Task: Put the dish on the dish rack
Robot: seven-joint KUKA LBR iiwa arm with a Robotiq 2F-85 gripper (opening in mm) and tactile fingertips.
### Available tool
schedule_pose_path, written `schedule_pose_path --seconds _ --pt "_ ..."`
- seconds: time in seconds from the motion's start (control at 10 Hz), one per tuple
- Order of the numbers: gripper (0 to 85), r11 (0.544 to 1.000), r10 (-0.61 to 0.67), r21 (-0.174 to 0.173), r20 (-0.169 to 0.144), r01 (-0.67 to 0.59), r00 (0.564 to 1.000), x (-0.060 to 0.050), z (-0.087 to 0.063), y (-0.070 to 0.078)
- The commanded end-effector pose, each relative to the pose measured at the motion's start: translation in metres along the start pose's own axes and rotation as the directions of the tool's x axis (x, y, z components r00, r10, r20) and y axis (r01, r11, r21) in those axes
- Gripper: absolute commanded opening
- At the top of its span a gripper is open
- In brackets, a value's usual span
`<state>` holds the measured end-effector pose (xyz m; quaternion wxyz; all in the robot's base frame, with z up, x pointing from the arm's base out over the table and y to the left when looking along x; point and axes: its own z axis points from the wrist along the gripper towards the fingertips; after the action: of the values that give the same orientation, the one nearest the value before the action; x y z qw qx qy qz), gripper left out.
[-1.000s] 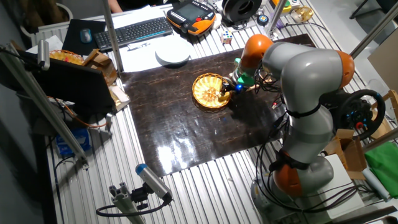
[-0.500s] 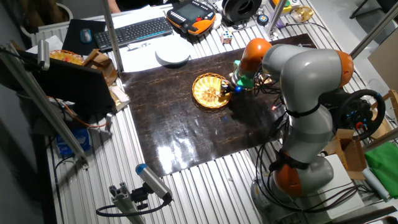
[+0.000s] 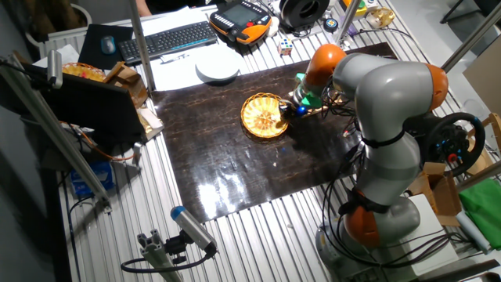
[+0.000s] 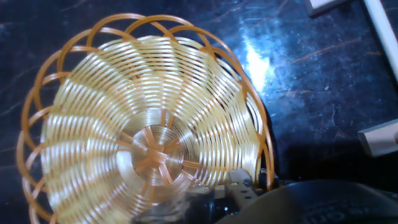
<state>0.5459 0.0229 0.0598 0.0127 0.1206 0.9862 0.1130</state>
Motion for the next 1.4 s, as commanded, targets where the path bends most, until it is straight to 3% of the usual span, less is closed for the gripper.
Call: schedule_pose_path --seconds 0.0,0.4,0.7,1.1,1.3 --pt "2.0 1.000 0.006 -0.001 -0.005 -0.006 1.000 0.001 -0.010 0.003" --pt "2.0 1.000 -0.013 0.005 -0.032 0.013 0.999 0.005 -0.037 0.005" --pt "2.0 1.000 -0.014 0.014 -0.065 0.015 0.998 0.002 -0.067 0.001" --pt "2.0 0.998 0.004 0.058 -0.137 0.004 0.991 -0.004 -0.110 -0.005" --pt "2.0 0.996 0.023 0.088 -0.152 -0.009 0.988 -0.005 -0.128 -0.003"
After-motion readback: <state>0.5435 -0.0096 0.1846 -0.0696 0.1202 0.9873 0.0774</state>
